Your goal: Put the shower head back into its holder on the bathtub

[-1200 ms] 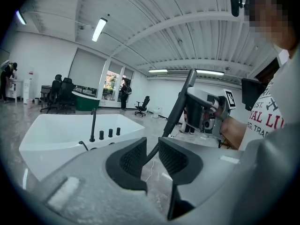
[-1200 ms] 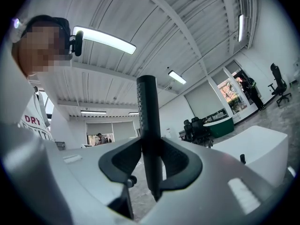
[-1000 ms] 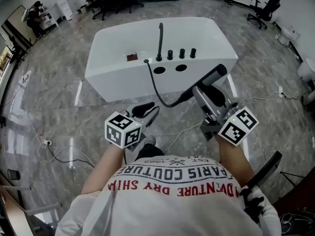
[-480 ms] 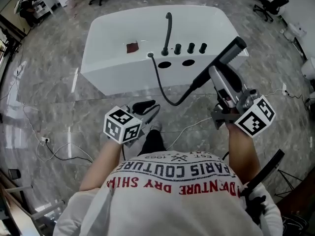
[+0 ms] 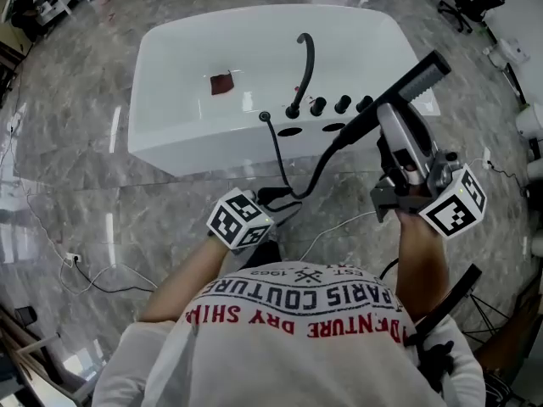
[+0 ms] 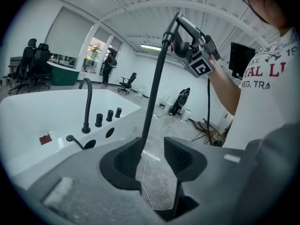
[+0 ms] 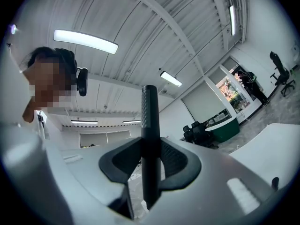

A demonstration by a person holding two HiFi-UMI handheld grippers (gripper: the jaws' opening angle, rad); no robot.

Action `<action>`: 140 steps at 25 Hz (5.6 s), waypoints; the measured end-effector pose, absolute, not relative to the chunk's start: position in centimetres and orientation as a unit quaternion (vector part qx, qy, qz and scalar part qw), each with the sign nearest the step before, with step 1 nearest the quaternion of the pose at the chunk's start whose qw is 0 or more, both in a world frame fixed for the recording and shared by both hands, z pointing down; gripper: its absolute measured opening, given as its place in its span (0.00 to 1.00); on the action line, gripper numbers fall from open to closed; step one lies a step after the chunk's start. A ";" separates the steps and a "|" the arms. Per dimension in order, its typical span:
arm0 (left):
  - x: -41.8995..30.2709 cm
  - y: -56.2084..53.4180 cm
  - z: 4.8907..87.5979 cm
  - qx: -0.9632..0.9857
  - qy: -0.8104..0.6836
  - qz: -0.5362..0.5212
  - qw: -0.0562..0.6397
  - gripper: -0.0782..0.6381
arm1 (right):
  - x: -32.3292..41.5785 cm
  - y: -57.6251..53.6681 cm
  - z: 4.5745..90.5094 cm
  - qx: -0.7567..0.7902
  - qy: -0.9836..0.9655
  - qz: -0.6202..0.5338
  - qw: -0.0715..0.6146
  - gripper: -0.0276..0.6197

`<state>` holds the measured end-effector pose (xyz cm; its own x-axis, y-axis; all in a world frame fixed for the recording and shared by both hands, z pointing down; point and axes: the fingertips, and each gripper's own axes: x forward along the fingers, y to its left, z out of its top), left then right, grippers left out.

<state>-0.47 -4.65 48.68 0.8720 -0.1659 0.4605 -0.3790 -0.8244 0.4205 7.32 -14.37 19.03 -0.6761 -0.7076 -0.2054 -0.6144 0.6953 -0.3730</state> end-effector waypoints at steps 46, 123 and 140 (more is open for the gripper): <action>-8.2 -27.5 54.7 0.878 -0.349 0.211 0.251 0.19 | 14.1 -31.1 21.9 -0.456 0.880 -0.110 0.079 0.23; -9.3 -32.1 72.6 0.817 -0.363 0.299 0.332 0.30 | 7.3 -32.1 39.2 -0.374 0.890 -0.256 0.043 0.23; -9.2 -27.1 59.1 0.862 -0.351 0.169 0.324 0.11 | 3.5 -33.1 41.1 -0.372 0.905 -0.207 0.005 0.23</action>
<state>-9.20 -27.07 59.14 0.6965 -0.4964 0.5182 -0.7148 -0.5436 0.4400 3.45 -33.09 41.06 -0.7226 -0.6760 0.1446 -0.6716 0.6369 -0.3786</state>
